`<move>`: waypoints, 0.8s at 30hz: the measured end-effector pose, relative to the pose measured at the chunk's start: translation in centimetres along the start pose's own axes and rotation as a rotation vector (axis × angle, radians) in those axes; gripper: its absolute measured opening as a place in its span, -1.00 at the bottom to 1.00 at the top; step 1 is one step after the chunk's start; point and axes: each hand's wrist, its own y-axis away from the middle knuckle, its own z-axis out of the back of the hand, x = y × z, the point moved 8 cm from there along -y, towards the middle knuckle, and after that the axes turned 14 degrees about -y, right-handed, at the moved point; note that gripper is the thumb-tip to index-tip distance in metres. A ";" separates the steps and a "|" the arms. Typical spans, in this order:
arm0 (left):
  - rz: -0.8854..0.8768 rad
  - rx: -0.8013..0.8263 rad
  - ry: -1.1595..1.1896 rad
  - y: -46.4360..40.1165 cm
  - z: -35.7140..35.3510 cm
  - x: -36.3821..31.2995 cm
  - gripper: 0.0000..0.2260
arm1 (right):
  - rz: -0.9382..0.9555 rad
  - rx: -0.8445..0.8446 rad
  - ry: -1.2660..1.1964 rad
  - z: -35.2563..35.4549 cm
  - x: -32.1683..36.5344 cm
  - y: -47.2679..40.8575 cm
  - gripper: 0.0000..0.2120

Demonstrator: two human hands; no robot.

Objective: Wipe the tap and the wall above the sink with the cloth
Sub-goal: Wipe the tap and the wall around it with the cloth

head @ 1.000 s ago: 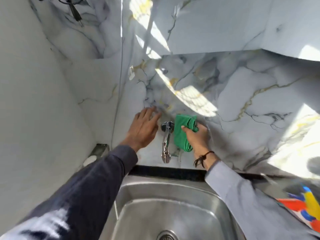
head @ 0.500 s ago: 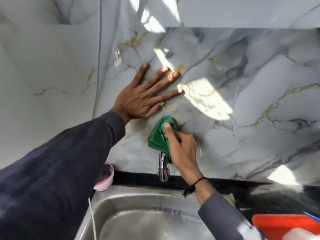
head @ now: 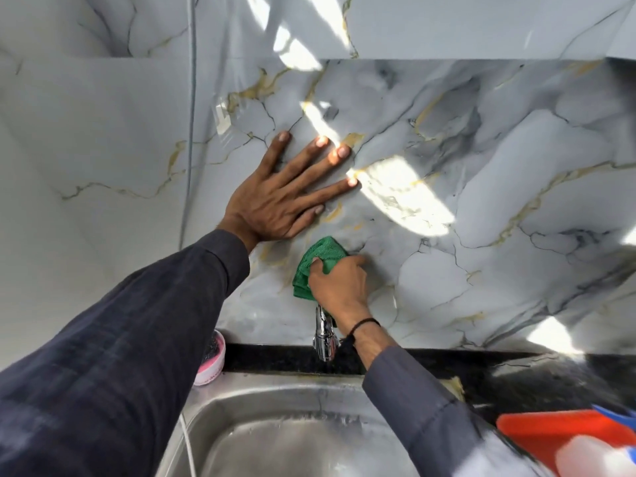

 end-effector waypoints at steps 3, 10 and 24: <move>-0.001 -0.009 0.003 0.0 -0.1 -0.1 -0.41 | -0.116 -0.014 -0.120 0.3 -1.3 -0.6 -0.42; -0.002 -0.012 -0.003 0.0 -0.1 -0.2 -0.41 | -0.585 0.303 -0.990 -1.0 -5.3 -0.7 -0.55; 0.000 -0.004 -0.009 0.1 0.0 -0.2 -0.42 | -0.589 0.401 -1.157 -1.9 -7.1 -0.4 -0.71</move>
